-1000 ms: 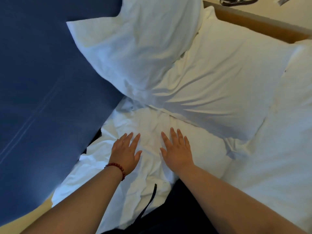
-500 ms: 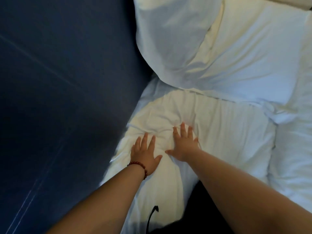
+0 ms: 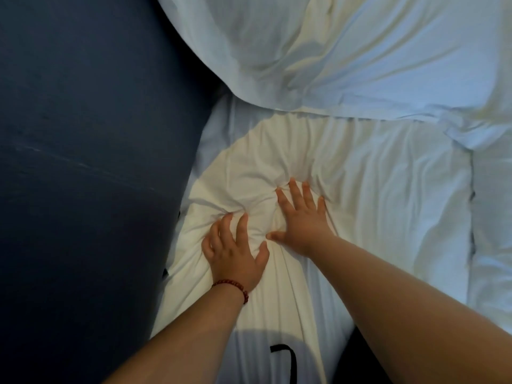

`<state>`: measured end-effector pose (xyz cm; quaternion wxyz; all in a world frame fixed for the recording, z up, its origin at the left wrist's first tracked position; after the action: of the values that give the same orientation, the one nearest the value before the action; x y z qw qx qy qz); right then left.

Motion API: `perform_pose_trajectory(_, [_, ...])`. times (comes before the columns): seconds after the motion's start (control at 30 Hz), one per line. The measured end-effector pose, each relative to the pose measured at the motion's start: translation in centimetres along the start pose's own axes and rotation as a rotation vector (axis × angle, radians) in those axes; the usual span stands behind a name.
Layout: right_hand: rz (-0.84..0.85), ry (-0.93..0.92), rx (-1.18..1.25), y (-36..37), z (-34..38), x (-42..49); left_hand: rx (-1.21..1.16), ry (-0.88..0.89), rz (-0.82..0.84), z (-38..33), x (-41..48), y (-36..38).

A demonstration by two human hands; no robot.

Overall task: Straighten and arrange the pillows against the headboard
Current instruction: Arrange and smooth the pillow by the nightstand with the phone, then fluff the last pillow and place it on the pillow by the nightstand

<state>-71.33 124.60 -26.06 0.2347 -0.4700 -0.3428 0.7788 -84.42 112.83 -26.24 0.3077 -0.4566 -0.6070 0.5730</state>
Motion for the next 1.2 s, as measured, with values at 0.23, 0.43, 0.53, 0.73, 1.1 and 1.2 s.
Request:
perform_pose_trajectory(0.23, [-0.041, 0.03, -0.012, 0.4, 0.3, 0.3, 0.005, 0.027, -0.024, 0.4, -0.2, 0.6])
perform_pose_trajectory(0.43, [-0.23, -0.014, 0.005, 0.0, -0.1, -3.1, -0.016, 0.024, -0.002, 0.0, -1.2, -0.6])
perform_pose_trajectory(0.53, [-0.286, 0.007, 0.073, 0.8, -0.2, -7.1, -0.025, -0.012, 0.032, -0.5, -1.7, -1.9])
perform_pose_trajectory(0.73, [-0.296, 0.082, 0.186, 5.2, -1.6, -18.2, -0.03, -0.079, 0.259, -5.2, -6.5, -4.8])
perform_pose_trajectory(1.1, [-0.249, 0.064, 0.269, 5.4, -10.9, -38.1, 0.142, 0.249, 0.558, -13.7, -29.1, -4.7])
perform_pose_trajectory(1.2, [-0.372, 0.062, 0.368, 2.9, -14.4, -42.8, -0.027, 0.183, 0.543, -18.0, -31.5, -5.4])
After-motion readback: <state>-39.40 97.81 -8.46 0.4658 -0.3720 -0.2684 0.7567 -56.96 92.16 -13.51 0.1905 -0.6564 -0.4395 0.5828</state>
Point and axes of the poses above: each hand's wrist, its own x-axis towards the middle knuckle, its own y-axis out of the palm, z = x × y, the point moved 1 cm from there along x, towards the middle knuckle, and after that the axes turned 3 degrees about x, right-handed, at the moved point
